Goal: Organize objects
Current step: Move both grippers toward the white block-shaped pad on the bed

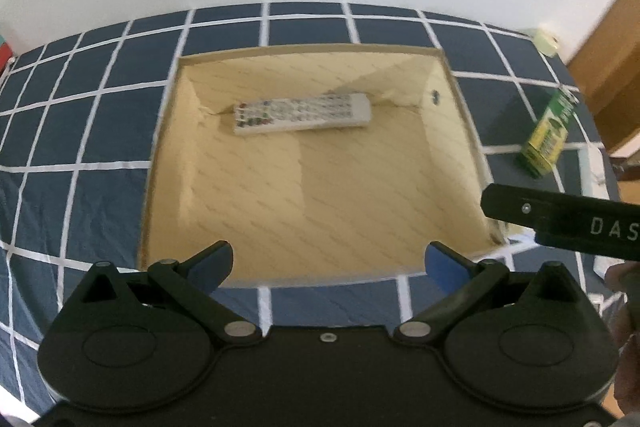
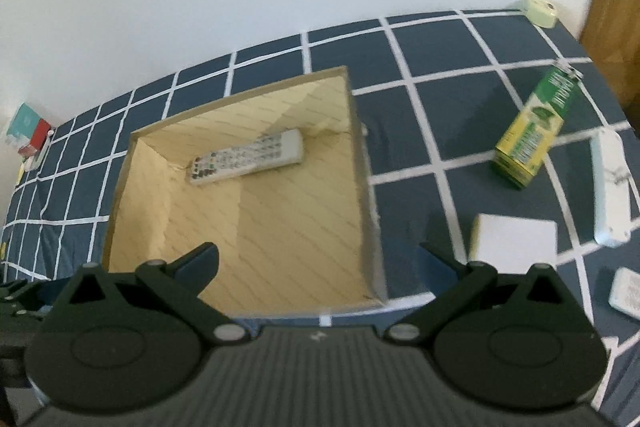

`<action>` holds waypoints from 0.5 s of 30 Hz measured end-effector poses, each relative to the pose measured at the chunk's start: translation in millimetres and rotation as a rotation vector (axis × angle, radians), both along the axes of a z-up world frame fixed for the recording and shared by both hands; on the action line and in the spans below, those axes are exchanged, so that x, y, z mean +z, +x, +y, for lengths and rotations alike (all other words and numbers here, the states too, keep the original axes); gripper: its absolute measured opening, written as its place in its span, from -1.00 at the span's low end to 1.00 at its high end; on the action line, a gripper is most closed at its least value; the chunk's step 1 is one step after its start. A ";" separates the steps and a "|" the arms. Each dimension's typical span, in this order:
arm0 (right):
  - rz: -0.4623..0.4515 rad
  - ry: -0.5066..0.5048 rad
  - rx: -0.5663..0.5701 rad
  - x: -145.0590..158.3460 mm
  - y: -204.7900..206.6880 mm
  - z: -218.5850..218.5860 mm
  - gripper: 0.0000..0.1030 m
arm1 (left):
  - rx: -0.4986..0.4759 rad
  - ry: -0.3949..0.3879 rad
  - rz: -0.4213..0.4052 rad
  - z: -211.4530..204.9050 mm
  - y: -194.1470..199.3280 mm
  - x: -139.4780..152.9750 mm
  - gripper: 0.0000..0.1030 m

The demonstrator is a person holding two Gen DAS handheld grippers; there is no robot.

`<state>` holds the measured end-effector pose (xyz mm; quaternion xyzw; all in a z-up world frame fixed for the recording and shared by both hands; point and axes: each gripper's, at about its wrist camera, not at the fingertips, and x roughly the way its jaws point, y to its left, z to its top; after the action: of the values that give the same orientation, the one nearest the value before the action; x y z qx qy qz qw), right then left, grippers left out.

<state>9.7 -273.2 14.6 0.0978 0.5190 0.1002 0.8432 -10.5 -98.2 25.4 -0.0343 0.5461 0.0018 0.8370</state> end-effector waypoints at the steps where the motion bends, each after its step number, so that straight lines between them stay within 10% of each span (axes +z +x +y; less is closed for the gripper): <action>1: -0.001 0.002 -0.006 -0.1 -3.2 -5.4 1.00 | -0.011 0.000 0.000 -7.2 -1.6 -0.1 1.00; 15: 0.026 0.007 -0.097 -8.5 -25.0 -102.0 1.00 | -0.104 -0.003 0.026 -104.6 -11.6 -7.6 1.00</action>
<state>-15.3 -375.2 6.1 0.1269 0.5241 0.0597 0.8401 -22.1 -202.8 17.8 -0.0071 0.5579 -0.0419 0.8288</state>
